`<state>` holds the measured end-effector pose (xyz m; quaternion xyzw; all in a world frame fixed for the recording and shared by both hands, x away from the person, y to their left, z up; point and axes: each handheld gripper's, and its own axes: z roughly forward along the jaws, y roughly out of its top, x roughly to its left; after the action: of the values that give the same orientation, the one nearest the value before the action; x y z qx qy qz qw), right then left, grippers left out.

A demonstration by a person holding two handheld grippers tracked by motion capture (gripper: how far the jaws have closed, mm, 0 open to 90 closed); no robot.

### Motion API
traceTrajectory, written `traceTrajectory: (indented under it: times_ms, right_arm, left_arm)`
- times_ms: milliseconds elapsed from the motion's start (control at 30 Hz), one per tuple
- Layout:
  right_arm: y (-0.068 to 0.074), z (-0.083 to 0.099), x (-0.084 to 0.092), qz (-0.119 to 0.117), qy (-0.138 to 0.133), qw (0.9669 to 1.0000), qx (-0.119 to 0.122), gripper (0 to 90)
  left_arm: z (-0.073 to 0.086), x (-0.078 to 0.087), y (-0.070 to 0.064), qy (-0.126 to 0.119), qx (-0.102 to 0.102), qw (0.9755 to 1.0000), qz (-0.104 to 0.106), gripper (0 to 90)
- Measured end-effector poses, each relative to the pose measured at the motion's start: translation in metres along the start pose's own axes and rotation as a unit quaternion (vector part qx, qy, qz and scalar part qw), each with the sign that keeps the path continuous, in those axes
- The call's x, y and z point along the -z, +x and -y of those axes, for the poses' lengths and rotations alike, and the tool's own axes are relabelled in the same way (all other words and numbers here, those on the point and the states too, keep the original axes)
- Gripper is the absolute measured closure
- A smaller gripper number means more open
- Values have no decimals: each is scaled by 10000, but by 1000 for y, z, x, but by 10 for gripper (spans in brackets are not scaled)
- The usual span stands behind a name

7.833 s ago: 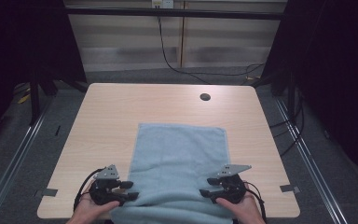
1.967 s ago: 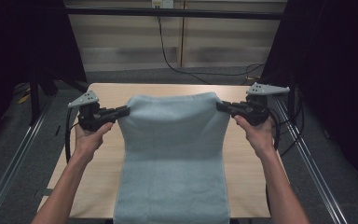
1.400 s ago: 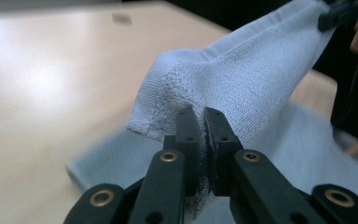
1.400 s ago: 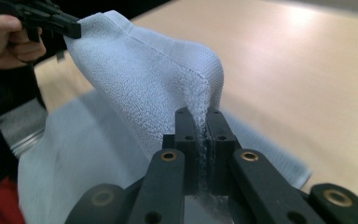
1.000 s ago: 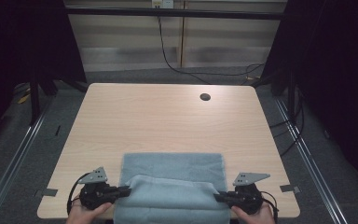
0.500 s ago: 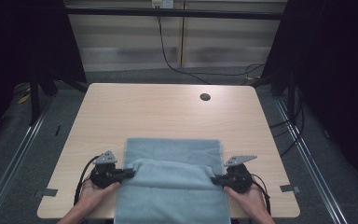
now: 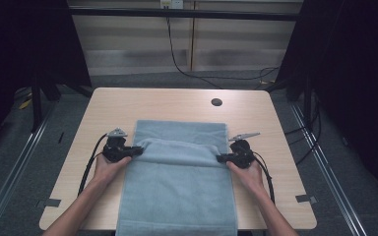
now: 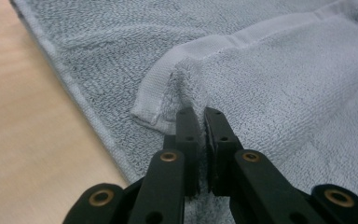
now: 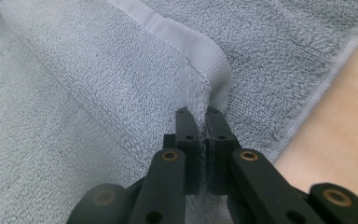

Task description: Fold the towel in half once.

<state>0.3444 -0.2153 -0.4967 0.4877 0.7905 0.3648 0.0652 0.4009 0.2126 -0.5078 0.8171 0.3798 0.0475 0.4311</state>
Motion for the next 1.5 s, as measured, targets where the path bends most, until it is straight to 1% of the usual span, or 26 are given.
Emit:
traceTrajectory:
  times_ms: [33,133,167,267,367,467,500,533,567,600,633,700,767,833,933,1033,1167,1200,1233,1267,1300,1367,1400,1433,1467,1500]
  right_arm:
    - [-2,-4,-3,10,-11,10000,4,865]
    - [-10,-15,-13,215,-146,9996,149,865]
    - [-14,-19,-16,230,-167,9995,102,865]
    - [-26,-31,-23,283,-223,9993,59,865]
    - [-35,-41,-30,372,-252,9990,-56,865]
    - [-43,-50,-36,488,-324,9981,-172,865]
    - [-45,-52,-37,515,-326,9979,-226,864]
    - [-45,-52,-37,515,-326,9979,-226,864]
    - [-47,-59,-36,539,-222,9982,-159,863]
    - [-48,-60,-36,536,-233,9982,-119,864]
    - [-48,-59,-35,491,-256,9984,-141,864]
    - [-47,-59,-31,374,-386,9984,-168,863]
    - [-46,-62,-20,238,-712,9971,-143,863]
    - [-42,-69,-6,176,-965,9952,-74,862]
    - [-36,-80,18,97,-1302,9914,33,861]
    - [-27,-92,45,80,-1610,9867,202,861]
    - [-15,-102,77,48,-1857,9820,348,862]
    - [-12,-104,84,48,-1893,9812,376,862]
    - [-9,-105,90,61,-1935,9801,434,862]
    - [-6,-106,96,56,-1976,9791,473,862]
    - [-2,-106,102,54,-2020,9780,510,862]
    - [5,-103,114,49,-2073,9761,642,862]
    - [8,-101,120,27,-2107,9752,677,862]
    - [11,-98,125,-40,-2144,9741,716,862]
    - [15,-95,130,-36,-2156,9735,767,862]
    - [19,-90,134,-57,-2170,9727,821,862]
  left_arm:
    - [-7,-7,6,-50,7,9998,-167,855]
    - [-19,-18,13,-102,107,9994,-318,855]
    - [-22,-21,16,-95,123,9993,-350,855]
    - [-28,-25,21,-47,131,9992,-388,855]
    - [-35,-34,31,-189,223,9986,-438,855]
    - [-39,-42,31,-309,353,9974,-544,855]
    - [-41,-43,31,-260,325,9975,-570,855]
    - [-41,-43,31,-260,325,9975,-570,855]
    - [-44,-43,31,-219,416,9975,-535,855]
    - [-44,-41,32,-219,385,9976,-539,856]
    - [-43,-40,32,-335,467,9971,-503,857]
    - [-43,-32,33,-382,453,9974,-413,857]
    - [-46,-22,30,-512,488,9969,-331,856]
    - [-54,-9,25,-724,403,9961,-316,856]
    - [-67,15,16,-1156,389,9924,-131,856]
    - [-82,38,3,-1470,183,9889,-58,856]
    - [-100,69,-12,-1850,78,9826,108,856]
    - [-100,69,-12,-1850,78,9826,108,856]
    - [-106,83,-21,-1936,7,9809,203,856]
    - [-106,83,-21,-1936,7,9809,203,856]
    - [-108,97,-32,-2033,-58,9784,378,856]
    - [-106,112,-46,-2006,-276,9785,387,856]
    - [-104,118,-52,-2014,-337,9781,393,856]
    - [-101,123,-58,-2020,-380,9773,507,856]
    - [-101,123,-58,-2020,-380,9773,507,856]
    - [-92,130,-68,-1984,-578,9773,473,856]
